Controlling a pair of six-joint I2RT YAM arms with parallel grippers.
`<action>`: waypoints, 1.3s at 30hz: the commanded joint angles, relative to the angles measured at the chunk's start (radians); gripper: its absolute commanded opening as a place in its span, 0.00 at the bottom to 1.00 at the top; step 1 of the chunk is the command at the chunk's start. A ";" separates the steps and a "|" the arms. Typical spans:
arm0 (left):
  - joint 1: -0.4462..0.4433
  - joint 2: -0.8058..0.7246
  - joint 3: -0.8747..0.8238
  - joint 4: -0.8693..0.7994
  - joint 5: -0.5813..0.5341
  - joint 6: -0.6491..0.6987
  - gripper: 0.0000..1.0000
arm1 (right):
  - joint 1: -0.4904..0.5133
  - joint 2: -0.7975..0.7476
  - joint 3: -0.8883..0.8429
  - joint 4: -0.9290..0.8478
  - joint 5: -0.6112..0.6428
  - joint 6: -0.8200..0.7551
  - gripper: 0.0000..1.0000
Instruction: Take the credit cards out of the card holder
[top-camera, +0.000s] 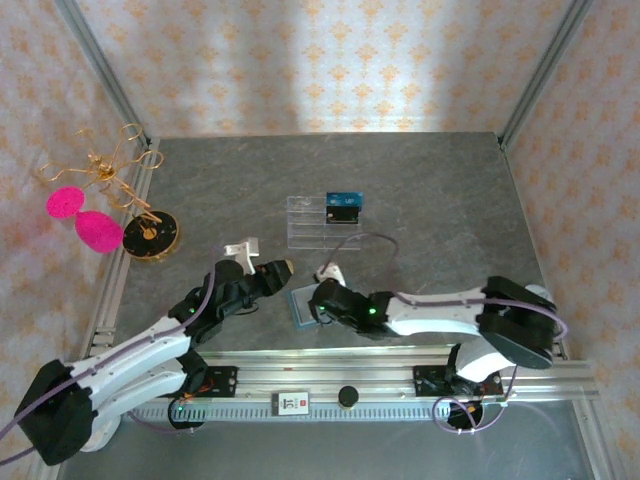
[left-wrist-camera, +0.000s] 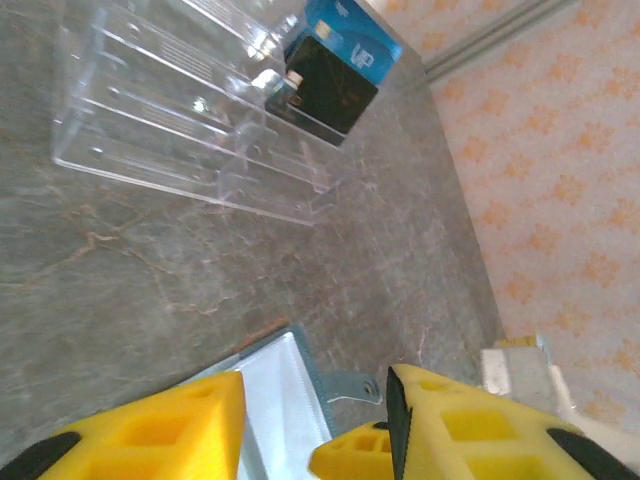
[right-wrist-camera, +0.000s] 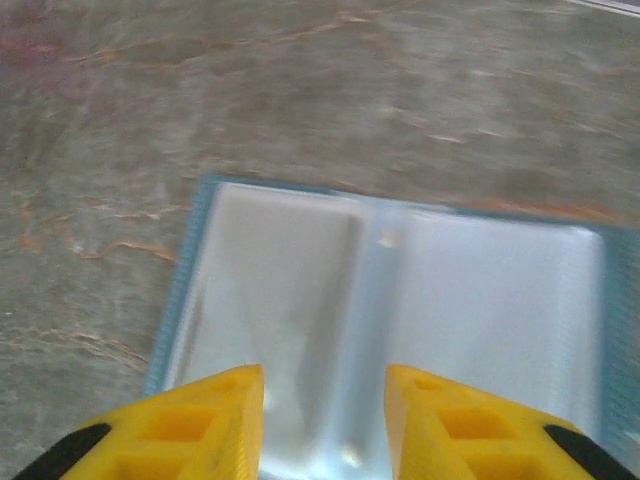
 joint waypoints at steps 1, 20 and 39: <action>0.014 -0.060 -0.029 -0.152 -0.060 0.021 0.42 | 0.014 0.088 0.085 -0.016 -0.009 -0.078 0.37; 0.030 -0.057 -0.061 -0.092 0.001 0.044 0.42 | 0.048 0.283 0.190 -0.147 0.078 -0.017 0.10; -0.083 0.276 -0.036 0.073 0.138 0.070 0.00 | 0.013 0.091 0.035 0.130 0.031 0.170 0.00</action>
